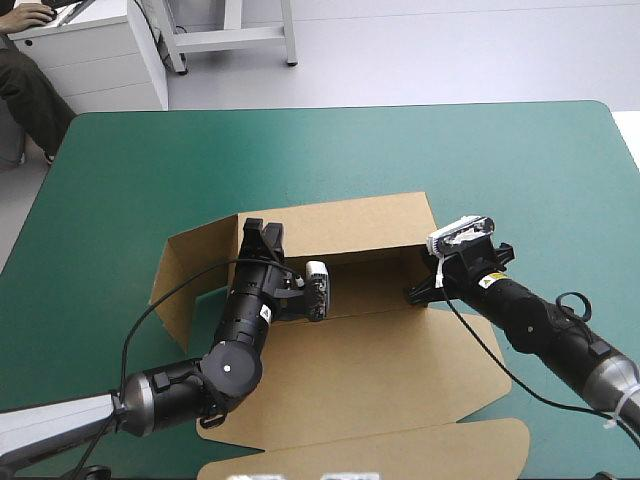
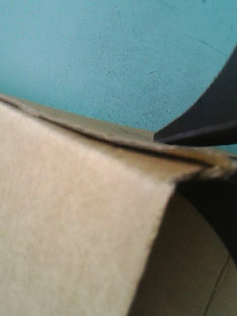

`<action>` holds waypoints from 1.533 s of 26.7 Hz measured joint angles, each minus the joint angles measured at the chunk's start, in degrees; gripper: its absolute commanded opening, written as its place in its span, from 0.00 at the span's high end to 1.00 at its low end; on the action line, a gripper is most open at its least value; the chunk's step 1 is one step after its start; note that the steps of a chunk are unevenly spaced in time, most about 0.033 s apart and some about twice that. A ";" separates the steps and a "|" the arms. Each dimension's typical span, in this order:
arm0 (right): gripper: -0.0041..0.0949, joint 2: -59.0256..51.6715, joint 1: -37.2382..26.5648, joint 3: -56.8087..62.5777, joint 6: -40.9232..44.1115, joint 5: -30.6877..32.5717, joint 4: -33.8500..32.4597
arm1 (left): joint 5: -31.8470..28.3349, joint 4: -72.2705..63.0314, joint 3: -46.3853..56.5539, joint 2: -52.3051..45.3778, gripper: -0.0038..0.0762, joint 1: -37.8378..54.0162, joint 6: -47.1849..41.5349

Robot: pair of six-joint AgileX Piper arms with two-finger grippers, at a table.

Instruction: Fold the box

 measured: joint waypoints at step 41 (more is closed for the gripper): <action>0.98 14.70 -0.07 -14.37 2.30 0.19 -0.19 | 13.55 -18.53 -4.86 -0.06 0.94 -24.83 11.57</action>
